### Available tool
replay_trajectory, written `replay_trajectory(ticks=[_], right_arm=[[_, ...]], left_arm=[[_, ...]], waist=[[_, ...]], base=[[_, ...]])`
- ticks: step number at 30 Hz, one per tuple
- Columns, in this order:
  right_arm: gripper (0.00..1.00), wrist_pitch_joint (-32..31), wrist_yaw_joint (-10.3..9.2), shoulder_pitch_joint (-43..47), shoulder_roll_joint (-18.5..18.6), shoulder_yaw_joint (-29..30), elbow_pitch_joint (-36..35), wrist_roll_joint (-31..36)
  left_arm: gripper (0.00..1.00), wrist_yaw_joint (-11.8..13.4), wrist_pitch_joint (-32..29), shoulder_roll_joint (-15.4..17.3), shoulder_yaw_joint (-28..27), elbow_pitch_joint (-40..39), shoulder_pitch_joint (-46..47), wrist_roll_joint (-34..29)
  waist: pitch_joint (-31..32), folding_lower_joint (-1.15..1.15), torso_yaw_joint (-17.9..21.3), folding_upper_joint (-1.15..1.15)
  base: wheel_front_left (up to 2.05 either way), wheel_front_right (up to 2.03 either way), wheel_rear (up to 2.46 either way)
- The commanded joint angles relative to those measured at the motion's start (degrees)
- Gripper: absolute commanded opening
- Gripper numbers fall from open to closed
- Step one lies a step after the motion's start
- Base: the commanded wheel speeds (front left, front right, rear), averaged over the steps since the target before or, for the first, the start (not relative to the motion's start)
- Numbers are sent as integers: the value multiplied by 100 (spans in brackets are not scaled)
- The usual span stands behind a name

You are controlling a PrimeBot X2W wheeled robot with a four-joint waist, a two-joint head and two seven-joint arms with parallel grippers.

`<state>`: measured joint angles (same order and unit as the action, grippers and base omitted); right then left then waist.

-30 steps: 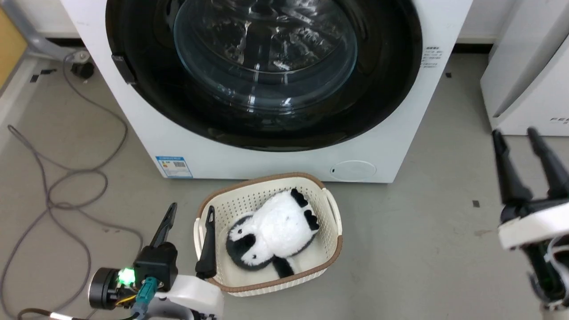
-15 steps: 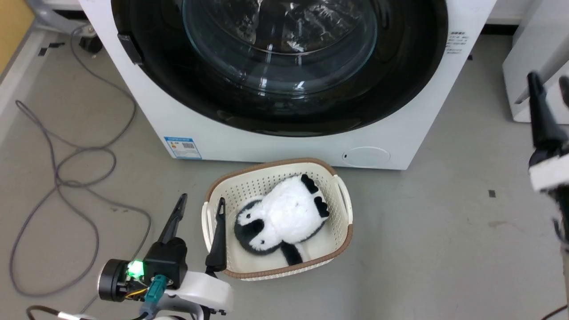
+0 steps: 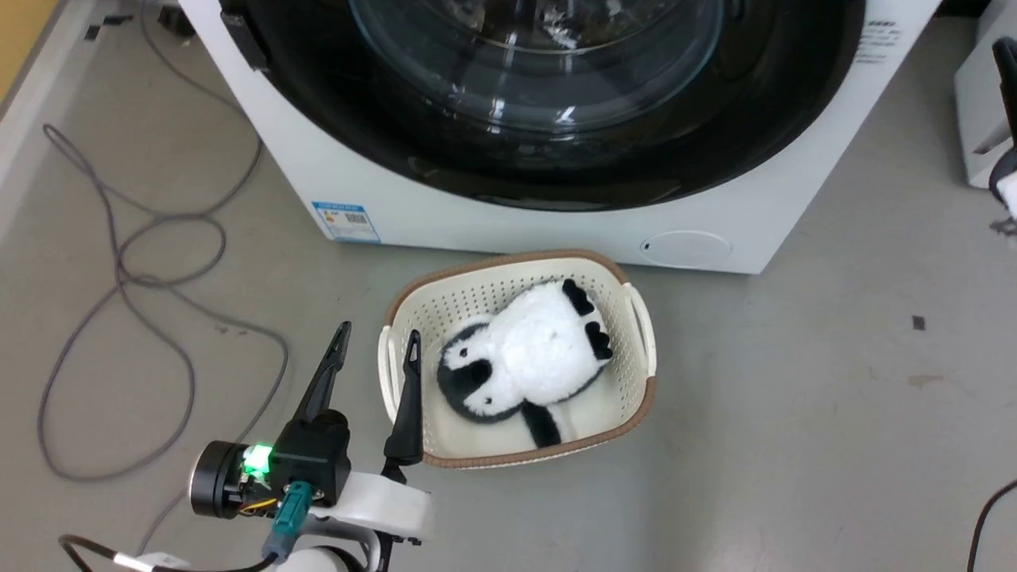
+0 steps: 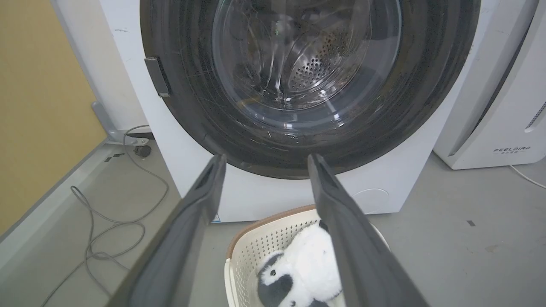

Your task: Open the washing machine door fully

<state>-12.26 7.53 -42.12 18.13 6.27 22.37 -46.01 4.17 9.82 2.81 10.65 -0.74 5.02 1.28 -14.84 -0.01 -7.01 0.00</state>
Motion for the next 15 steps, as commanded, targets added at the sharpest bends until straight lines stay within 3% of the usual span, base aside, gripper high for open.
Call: replay_trajectory(ticks=[1,15], right_arm=[[0,-169,-3,-341,99,-15,246,-194],[0,-1076,-3,-1549,372,66,1440,-888]], left_arm=[[100,71,76,6,63,-49,121,49],[100,221,232,6,313,-119,291,152]], waist=[[-95,1,-64,0],[-481,1,-340,0]], base=[[0,0,0],[0,0,0]])
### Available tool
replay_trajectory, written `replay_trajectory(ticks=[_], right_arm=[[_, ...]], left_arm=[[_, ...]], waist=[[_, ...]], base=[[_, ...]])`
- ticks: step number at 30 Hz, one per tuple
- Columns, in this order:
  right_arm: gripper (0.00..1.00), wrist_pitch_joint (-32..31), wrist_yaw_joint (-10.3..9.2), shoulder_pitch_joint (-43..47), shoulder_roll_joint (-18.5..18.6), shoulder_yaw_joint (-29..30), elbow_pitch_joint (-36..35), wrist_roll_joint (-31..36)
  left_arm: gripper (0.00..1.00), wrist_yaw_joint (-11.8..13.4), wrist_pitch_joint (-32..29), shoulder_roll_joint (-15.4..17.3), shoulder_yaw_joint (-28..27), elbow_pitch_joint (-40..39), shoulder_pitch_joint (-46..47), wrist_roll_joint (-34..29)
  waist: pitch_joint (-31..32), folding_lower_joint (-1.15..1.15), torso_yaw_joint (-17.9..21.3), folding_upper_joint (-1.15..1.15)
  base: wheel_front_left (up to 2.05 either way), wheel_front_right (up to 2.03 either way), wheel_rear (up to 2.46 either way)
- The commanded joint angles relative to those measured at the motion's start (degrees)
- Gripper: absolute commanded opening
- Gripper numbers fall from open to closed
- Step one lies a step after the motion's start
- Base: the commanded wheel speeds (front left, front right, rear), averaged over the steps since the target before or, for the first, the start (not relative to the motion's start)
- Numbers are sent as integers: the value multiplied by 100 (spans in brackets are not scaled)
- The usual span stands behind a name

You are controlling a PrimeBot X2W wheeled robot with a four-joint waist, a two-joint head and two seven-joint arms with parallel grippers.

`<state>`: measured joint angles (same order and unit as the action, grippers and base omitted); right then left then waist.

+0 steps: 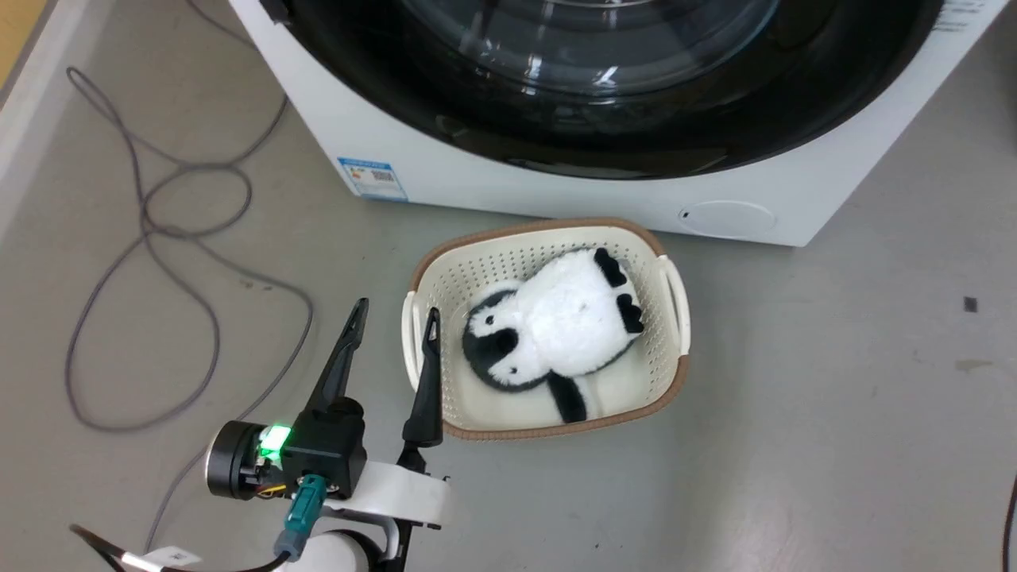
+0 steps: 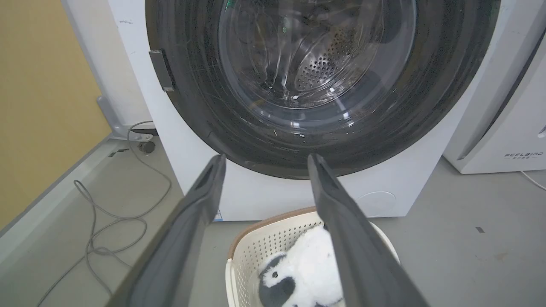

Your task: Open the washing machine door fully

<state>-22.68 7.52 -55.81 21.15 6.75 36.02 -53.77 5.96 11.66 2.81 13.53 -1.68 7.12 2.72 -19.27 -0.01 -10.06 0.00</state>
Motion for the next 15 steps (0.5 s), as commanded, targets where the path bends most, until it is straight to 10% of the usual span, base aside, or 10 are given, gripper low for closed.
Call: replay_trajectory(ticks=[1,15], right_arm=[[0,-99,-2,-263,95,30,157,-167],[0,-1104,-3,-1325,184,160,1040,-1004]], left_arm=[[100,51,59,6,41,-29,91,13],[100,180,227,7,284,-68,247,77]], waist=[[-68,1,-57,0],[-430,1,-278,0]], base=[[0,0,0],[0,0,0]])
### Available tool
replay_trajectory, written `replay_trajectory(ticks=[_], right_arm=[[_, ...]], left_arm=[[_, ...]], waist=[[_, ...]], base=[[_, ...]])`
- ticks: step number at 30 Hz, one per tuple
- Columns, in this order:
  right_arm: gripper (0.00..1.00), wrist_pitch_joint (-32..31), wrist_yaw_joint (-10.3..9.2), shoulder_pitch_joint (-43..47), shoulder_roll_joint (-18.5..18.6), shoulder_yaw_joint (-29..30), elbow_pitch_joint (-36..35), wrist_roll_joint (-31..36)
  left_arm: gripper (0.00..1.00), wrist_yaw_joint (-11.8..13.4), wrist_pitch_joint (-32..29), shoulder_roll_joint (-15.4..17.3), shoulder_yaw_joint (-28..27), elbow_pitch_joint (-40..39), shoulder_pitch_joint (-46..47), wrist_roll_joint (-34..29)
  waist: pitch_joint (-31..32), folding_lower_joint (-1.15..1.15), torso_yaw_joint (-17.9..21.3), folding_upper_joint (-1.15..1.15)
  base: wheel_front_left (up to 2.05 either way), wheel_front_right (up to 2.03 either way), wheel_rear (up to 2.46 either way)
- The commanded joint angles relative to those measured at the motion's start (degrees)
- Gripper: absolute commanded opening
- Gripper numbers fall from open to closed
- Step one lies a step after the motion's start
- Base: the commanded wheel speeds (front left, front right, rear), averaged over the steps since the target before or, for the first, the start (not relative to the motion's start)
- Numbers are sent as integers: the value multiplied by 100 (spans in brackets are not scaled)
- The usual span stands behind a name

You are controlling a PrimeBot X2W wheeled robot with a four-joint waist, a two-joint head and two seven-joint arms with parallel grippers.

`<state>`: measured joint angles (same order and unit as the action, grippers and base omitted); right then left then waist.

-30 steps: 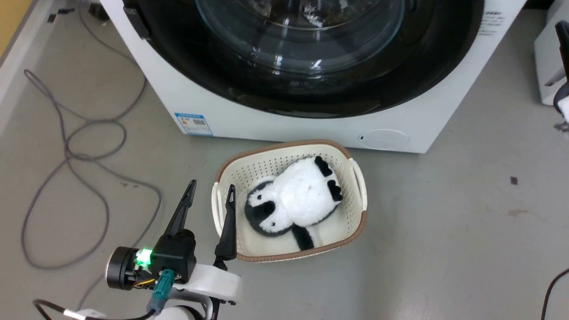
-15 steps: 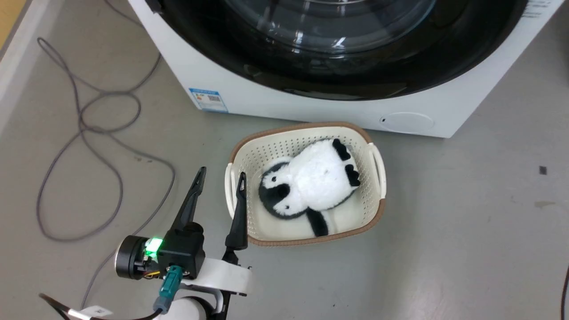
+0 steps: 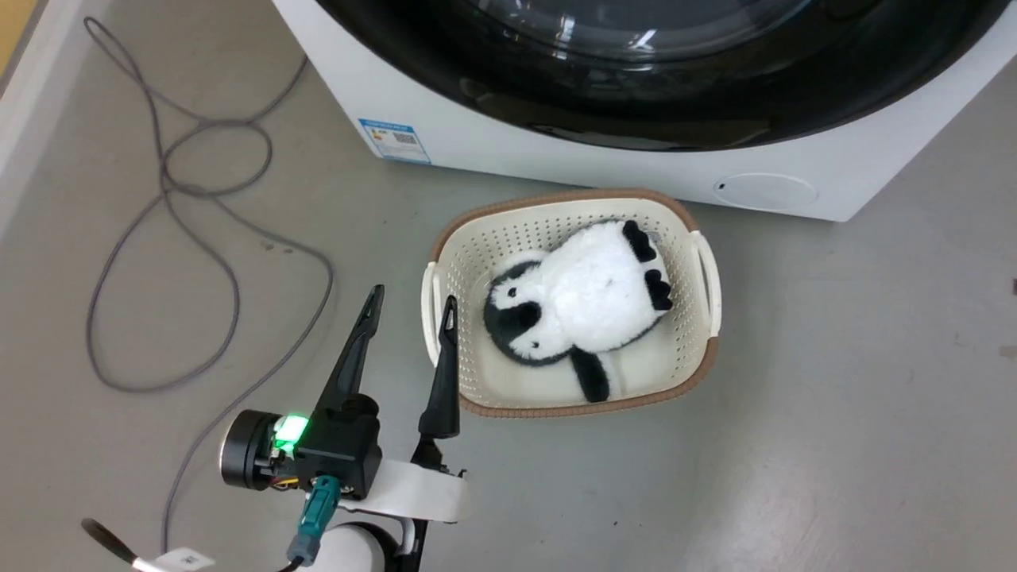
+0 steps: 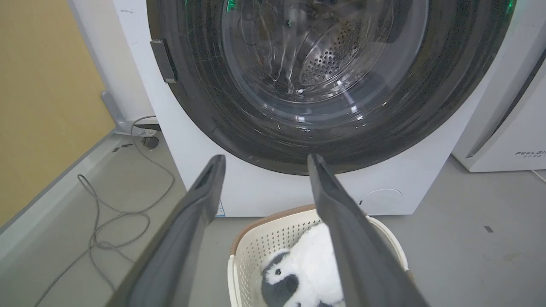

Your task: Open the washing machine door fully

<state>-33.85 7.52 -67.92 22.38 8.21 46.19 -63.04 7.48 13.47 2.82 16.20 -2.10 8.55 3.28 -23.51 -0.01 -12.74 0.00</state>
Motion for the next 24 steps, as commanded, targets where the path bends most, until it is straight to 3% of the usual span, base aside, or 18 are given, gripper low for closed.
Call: replay_trajectory(ticks=[1,9,24], right_arm=[[0,-60,-3,-189,68,22,102,-123],[0,-630,-3,-757,157,99,682,-436],[0,-1545,-3,-618,-27,212,1075,-373]], left_arm=[[100,36,57,6,38,-25,116,28],[100,105,152,6,173,-20,189,65],[100,115,152,6,154,11,154,52]], waist=[[-29,1,-25,0],[-206,1,-148,0],[-108,1,-131,0]], base=[[0,0,0],[0,0,0],[0,0,0]])
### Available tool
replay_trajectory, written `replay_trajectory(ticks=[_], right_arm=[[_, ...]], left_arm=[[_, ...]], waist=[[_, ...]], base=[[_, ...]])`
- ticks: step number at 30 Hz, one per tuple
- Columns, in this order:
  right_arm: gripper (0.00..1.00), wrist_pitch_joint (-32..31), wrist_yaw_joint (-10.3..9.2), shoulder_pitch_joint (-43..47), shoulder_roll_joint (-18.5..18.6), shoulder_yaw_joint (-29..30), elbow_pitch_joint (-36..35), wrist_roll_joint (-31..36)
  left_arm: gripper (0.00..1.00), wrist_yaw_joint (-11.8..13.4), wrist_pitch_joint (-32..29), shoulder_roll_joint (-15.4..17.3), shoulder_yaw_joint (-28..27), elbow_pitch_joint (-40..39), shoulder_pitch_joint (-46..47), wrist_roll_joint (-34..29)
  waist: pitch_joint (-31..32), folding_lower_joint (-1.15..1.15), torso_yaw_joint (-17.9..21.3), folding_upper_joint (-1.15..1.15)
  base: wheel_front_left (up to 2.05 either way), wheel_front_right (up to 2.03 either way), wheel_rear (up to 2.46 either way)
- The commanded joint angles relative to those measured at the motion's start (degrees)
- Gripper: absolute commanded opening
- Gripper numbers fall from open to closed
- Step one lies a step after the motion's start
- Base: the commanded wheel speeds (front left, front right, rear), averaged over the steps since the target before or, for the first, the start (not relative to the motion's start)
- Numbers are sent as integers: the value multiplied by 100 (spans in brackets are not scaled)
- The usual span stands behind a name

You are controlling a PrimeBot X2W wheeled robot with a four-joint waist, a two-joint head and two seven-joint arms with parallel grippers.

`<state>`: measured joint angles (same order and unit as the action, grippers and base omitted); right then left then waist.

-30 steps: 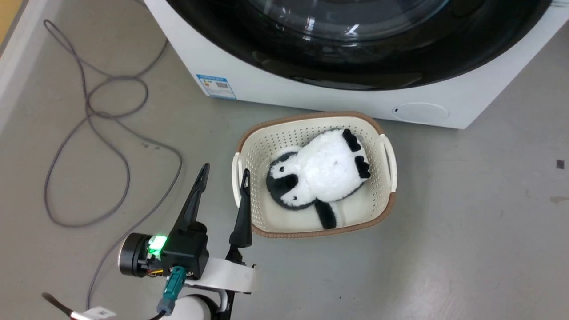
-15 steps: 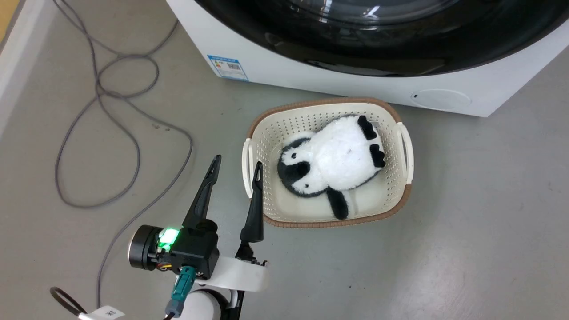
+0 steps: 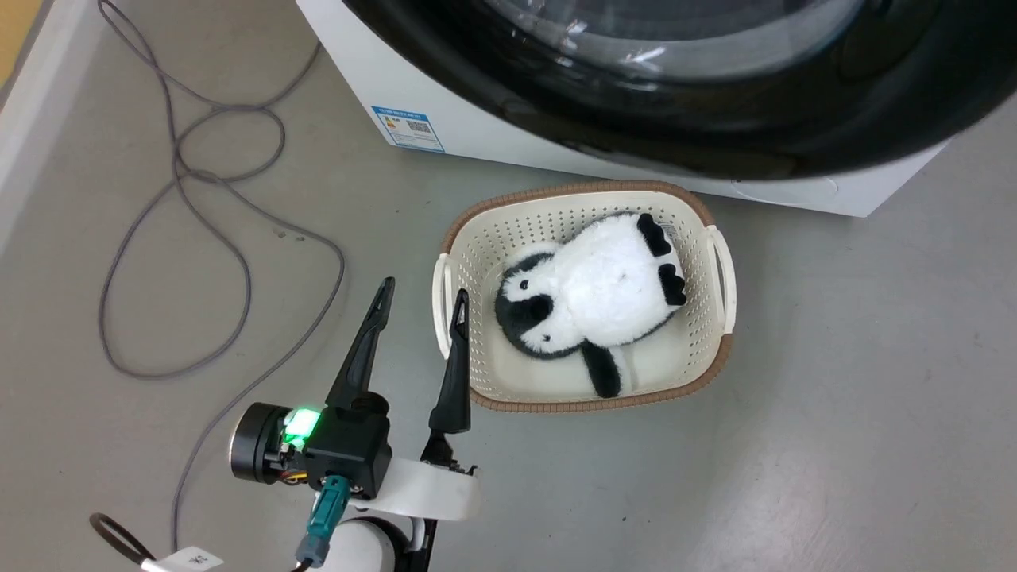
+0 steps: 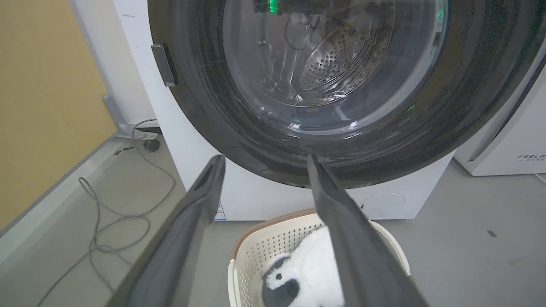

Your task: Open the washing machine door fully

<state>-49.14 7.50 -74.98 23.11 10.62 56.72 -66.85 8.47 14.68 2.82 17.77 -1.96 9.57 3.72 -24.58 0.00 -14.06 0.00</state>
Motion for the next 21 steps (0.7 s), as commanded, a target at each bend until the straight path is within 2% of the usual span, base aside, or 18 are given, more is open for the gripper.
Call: replay_trajectory(ticks=[1,12,21], right_arm=[[0,-45,-1,105,-107,-17,27,18],[0,-225,-1,802,-271,43,-207,119],[0,-400,-1,1888,-582,164,-764,-21]], left_arm=[[100,15,32,6,-4,1,50,7],[100,-26,32,6,-92,88,-103,16],[100,-111,32,6,-236,179,-347,13]], waist=[[12,0,2,0],[442,0,67,0],[1077,0,127,0]], base=[[0,0,0],[0,0,0],[0,0,0]])
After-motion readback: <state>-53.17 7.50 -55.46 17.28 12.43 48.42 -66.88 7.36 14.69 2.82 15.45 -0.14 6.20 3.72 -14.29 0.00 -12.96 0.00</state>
